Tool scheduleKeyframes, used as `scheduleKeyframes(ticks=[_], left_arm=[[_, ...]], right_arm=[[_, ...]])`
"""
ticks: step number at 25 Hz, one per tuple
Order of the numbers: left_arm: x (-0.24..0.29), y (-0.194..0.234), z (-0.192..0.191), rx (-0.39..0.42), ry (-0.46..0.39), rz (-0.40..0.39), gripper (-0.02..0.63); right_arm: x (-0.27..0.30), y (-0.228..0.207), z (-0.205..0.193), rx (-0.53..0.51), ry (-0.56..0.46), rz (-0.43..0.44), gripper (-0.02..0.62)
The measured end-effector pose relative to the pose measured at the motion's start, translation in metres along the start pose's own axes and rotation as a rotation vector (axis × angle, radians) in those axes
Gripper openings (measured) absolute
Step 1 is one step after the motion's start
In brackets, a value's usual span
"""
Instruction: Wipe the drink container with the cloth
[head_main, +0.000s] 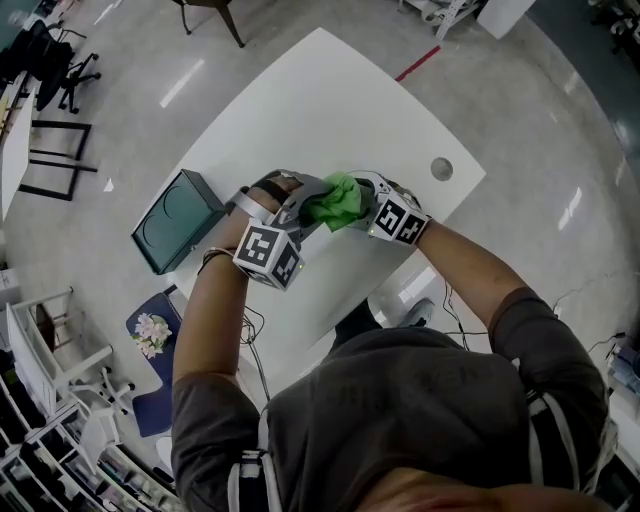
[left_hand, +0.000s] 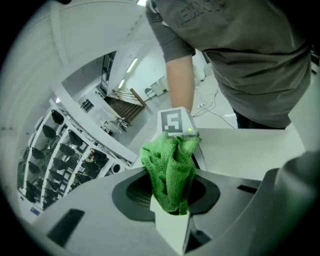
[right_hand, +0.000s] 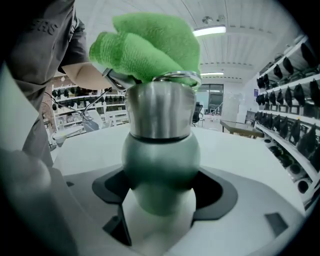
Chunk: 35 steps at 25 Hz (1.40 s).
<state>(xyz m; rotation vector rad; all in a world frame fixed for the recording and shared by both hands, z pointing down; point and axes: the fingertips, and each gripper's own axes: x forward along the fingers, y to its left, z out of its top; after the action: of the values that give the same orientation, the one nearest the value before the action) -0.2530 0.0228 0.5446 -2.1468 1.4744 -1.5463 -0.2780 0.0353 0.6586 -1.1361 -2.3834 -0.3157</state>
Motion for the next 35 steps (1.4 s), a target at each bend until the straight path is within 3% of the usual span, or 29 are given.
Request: scheduleKeyframes(ticks=[4,6,9,11,13,18,21,27,35], left_arm=[[-0.014,-0.03,-0.021,0.052,0.092,-0.08,0.104],[-0.019,-0.05,-0.037,0.002,0.125,-0.127,0.104],[-0.033,-0.054,-0.045,-0.301,0.034,-0.076,0.104],[-0.045,-0.041,-0.041,-0.519,-0.064,0.007,0.106],[-0.058,-0.023,-0.034,-0.685,-0.155,0.086,0.106],[-0.086,0.016,-0.024,-0.986,-0.328,0.249,0.106],[-0.102,0.048,-0.003,-1.109,-0.446,0.303,0.106],[-0.084,0.108,0.092,-1.172,-0.586,0.245,0.106],[0.008,0.133,0.271,-1.086,-0.752,-0.091,0.107]], right_arm=[[0.001,0.001,0.0,0.003,0.001,-0.001,0.364],[0.003,0.0,-0.001,0.002,0.007,0.0,0.365],[0.004,0.003,0.0,-0.031,0.032,0.021,0.37],[0.002,0.01,0.003,-0.053,0.038,0.06,0.421],[-0.006,0.014,0.009,-0.036,0.017,0.078,0.464],[-0.038,0.002,0.024,0.049,-0.047,0.017,0.492],[-0.075,-0.011,0.04,0.073,-0.102,-0.045,0.491],[-0.208,-0.032,0.054,0.143,-0.202,-0.229,0.431],[-0.431,-0.004,0.004,0.29,-0.258,-0.617,0.3]])
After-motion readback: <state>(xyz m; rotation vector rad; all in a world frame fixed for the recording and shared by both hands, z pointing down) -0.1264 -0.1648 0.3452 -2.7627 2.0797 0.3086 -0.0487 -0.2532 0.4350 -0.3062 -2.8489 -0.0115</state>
